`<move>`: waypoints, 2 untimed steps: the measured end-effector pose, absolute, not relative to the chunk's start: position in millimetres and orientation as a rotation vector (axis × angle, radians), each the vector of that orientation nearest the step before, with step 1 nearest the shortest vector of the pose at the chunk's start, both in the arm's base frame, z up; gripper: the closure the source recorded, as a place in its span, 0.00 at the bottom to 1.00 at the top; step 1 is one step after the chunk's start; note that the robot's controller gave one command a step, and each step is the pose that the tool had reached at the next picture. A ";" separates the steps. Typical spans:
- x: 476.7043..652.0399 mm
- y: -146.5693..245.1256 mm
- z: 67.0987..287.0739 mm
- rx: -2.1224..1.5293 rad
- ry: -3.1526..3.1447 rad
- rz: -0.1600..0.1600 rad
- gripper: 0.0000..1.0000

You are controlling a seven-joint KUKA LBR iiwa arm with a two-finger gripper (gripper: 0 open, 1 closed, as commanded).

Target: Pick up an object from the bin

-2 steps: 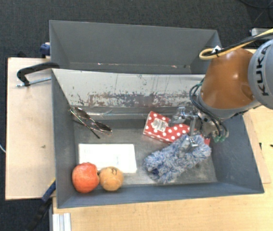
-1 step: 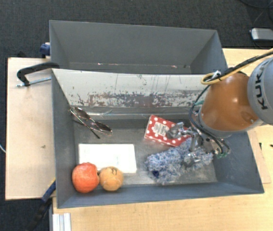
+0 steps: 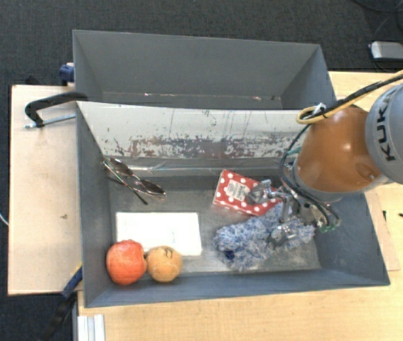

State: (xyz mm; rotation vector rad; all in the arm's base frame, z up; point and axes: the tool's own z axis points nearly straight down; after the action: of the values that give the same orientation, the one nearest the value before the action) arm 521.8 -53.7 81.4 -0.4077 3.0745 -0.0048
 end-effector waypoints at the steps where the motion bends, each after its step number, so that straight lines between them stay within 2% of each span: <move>1: 526.7 -52.8 85.2 -0.407 3.092 -0.002 0.00; 2: 518.2 -14.7 75.9 -0.978 2.967 -0.010 1.00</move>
Offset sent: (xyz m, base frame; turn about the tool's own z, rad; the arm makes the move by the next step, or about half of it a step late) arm -0.0100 0.0397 -0.0114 -0.3758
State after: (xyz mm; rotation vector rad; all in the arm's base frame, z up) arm 518.2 -14.7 75.9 -0.9779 2.9673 -0.0100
